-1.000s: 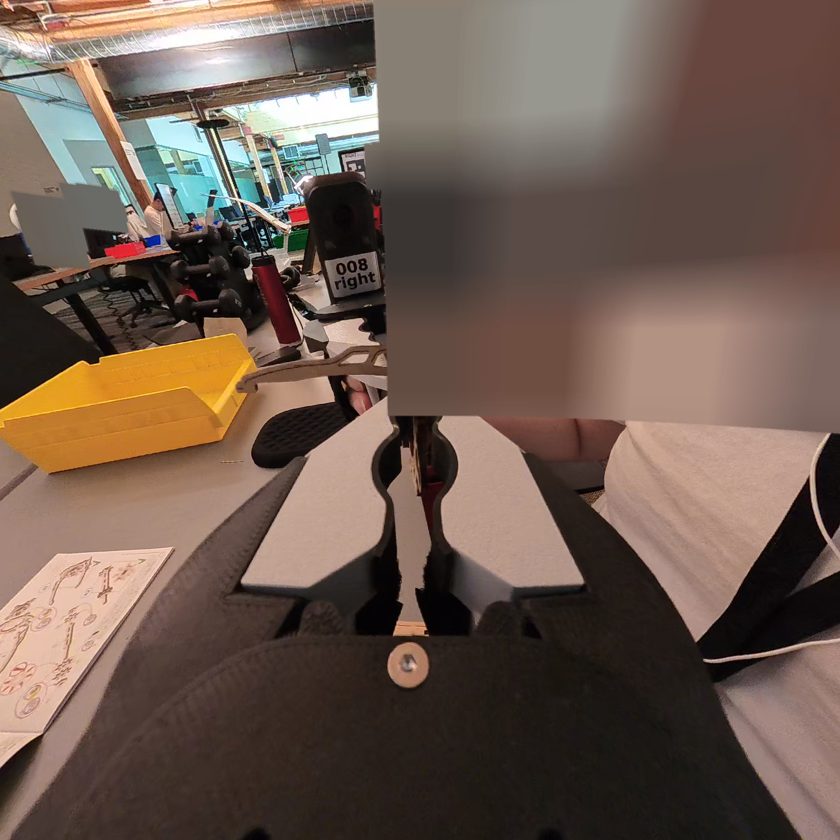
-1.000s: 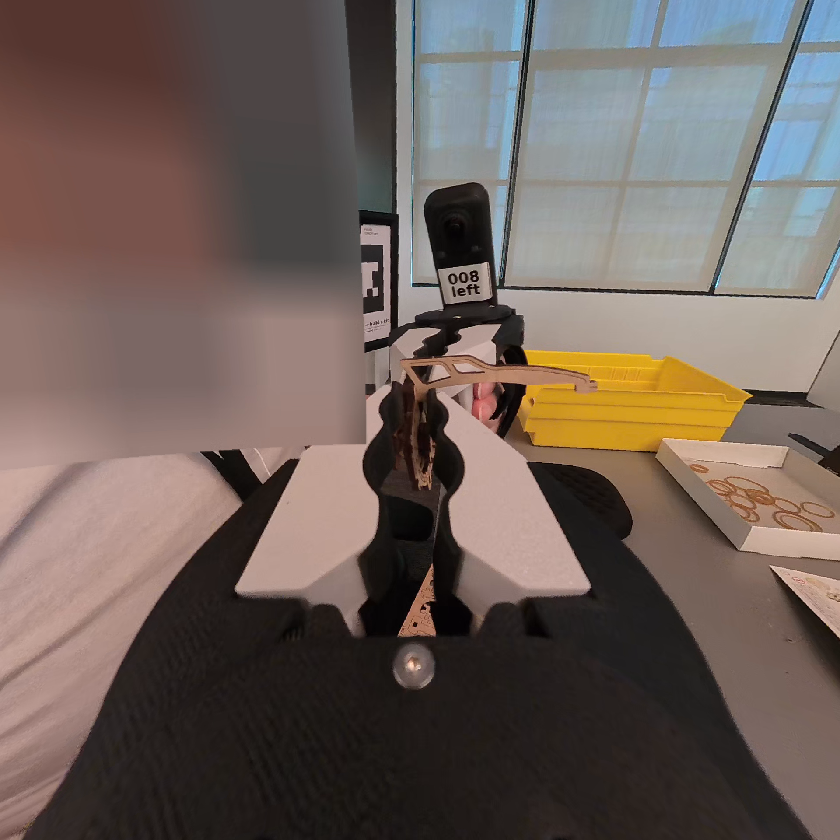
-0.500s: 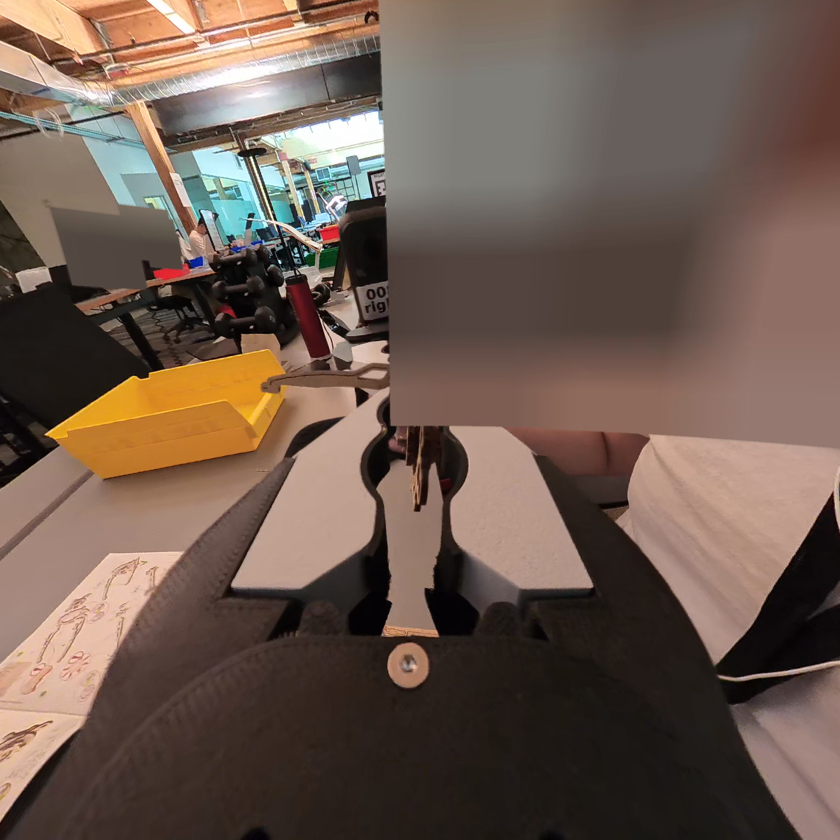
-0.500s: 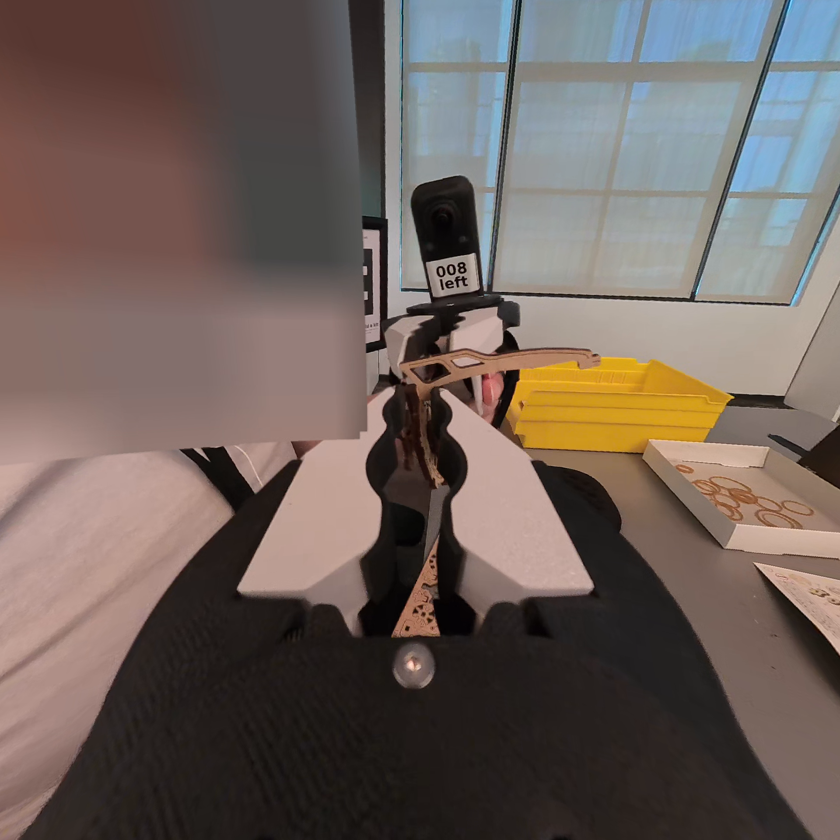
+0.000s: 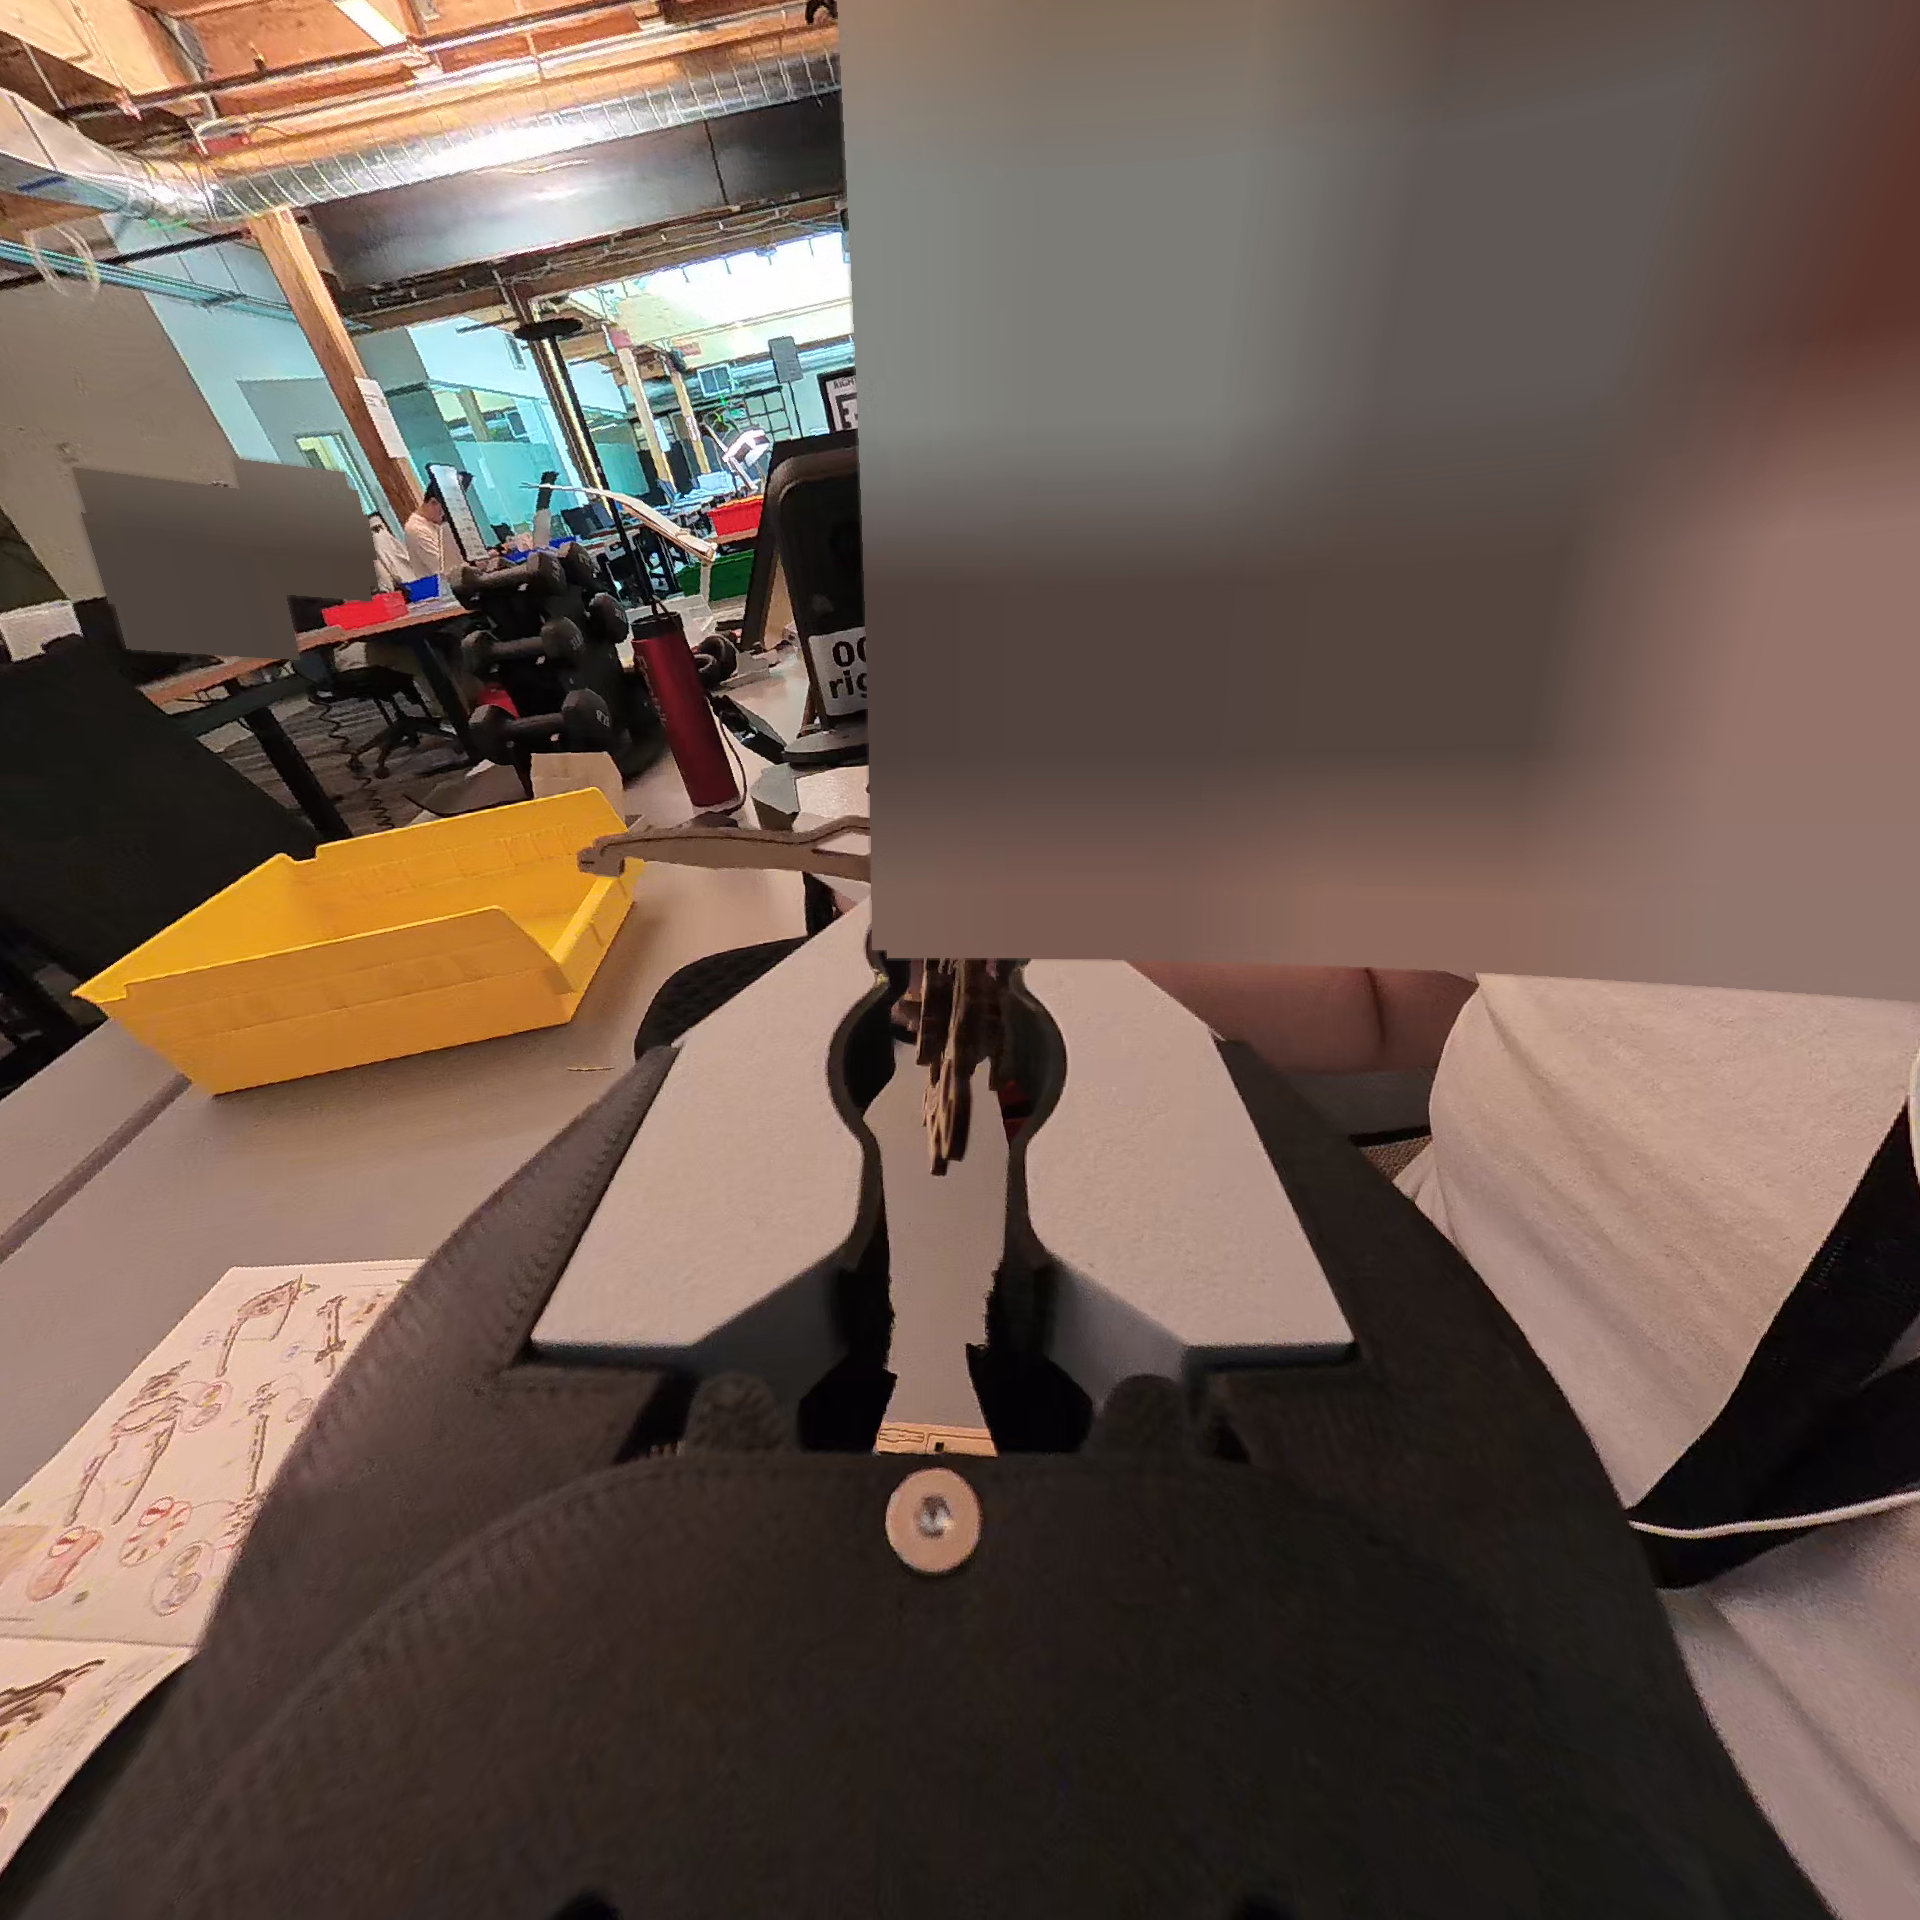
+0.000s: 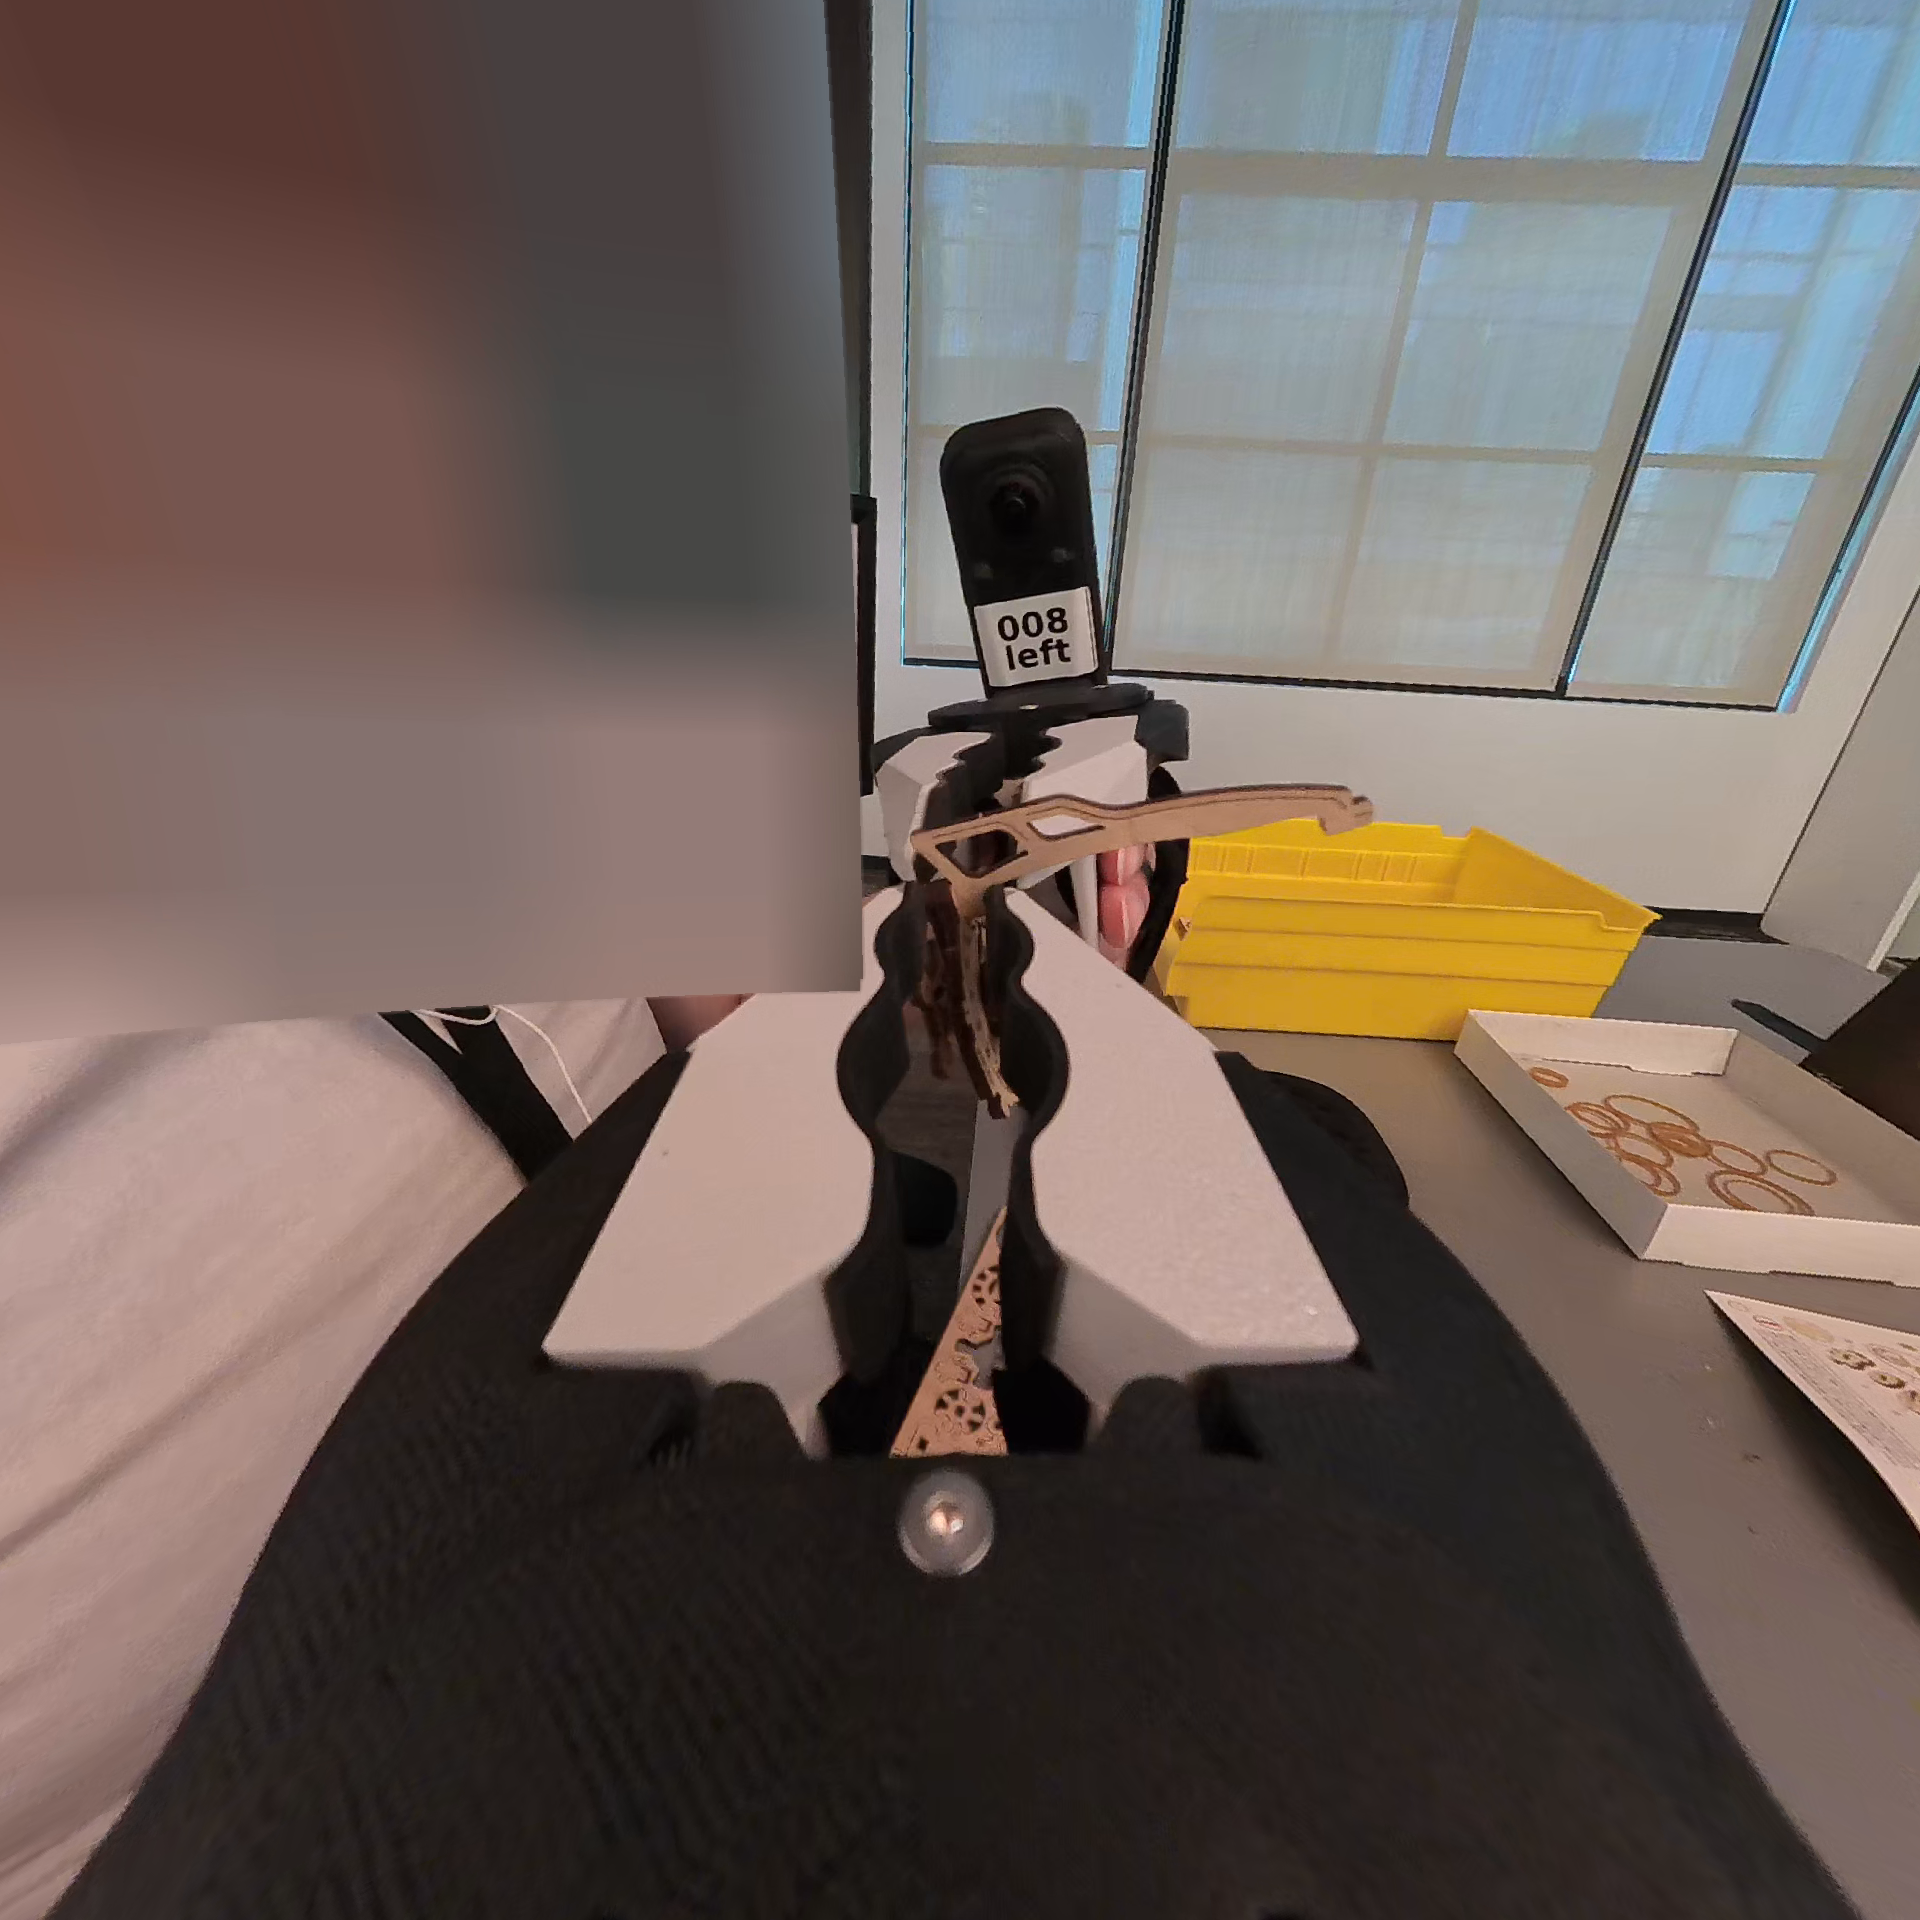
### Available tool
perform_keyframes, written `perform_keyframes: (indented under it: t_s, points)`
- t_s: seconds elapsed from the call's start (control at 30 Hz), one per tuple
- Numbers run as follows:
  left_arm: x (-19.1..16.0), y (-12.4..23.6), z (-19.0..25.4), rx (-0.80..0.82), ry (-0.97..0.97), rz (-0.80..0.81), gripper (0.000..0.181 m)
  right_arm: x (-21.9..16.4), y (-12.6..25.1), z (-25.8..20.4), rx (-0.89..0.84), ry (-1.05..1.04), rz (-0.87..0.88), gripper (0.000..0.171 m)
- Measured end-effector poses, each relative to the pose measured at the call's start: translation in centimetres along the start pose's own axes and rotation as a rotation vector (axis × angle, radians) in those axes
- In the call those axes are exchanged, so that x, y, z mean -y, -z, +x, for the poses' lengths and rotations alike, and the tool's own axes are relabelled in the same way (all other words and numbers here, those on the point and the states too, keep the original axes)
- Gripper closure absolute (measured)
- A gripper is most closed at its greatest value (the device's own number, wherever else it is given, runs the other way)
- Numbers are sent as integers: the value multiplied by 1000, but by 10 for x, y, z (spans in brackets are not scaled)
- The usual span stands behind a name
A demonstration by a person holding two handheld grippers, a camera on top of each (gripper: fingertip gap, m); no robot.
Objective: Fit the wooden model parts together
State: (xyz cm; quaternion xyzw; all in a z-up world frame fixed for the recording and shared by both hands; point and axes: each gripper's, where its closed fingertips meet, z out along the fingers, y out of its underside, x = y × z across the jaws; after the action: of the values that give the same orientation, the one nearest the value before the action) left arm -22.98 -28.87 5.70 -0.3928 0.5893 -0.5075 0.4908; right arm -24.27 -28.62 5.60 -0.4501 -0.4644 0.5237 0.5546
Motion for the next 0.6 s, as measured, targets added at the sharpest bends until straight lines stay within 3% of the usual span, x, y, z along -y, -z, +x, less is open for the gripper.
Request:
perform_keyframes:
  t_s: [0.6]
  points:
    - [7, 0, 6, -38, 44, 61, 172, 5, -1, -6, 14, 34, 39, 163]
